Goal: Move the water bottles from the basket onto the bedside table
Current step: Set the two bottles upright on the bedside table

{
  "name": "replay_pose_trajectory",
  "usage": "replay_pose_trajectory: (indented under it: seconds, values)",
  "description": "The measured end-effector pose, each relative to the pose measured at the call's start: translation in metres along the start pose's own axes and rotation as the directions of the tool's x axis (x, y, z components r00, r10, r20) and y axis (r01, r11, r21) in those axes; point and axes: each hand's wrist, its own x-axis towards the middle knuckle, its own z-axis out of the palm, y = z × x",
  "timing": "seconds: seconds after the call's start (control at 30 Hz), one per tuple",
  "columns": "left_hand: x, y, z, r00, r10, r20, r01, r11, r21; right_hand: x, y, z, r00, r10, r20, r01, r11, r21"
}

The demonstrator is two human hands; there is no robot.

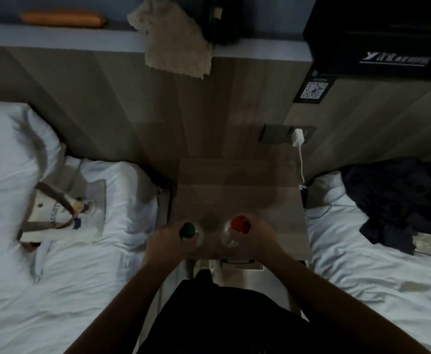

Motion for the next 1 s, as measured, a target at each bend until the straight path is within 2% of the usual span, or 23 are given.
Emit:
replay_pose_trajectory:
  seconds: [0.07,0.2,0.37,0.6,1.0]
  values:
    - [0.029,-0.002,-0.005,0.998,0.020,0.060,-0.021,1.000,0.008,0.025,-0.011,0.004,1.000,0.022,0.017,-0.022,1.000,-0.021]
    - [0.068,-0.001,-0.008,0.991,0.117,0.066,-0.116,0.993,-0.015,0.064,-0.028,0.014,0.998,0.041,0.054,-0.042,0.999,0.003]
    - [0.108,-0.007,-0.008,0.992,0.071,0.103,-0.073,0.997,0.025,0.101,-0.044,0.019,0.994,0.072,0.080,-0.072,0.997,-0.002]
    - [0.138,-0.021,-0.005,0.994,0.043,0.104,-0.038,0.998,-0.049,0.122,-0.052,0.021,0.997,0.059,0.050,-0.060,0.998,0.018]
    - [0.149,-0.024,0.001,0.993,0.031,0.112,-0.016,0.991,-0.132,0.132,-0.046,0.023,0.993,0.076,0.087,-0.082,0.995,0.063]
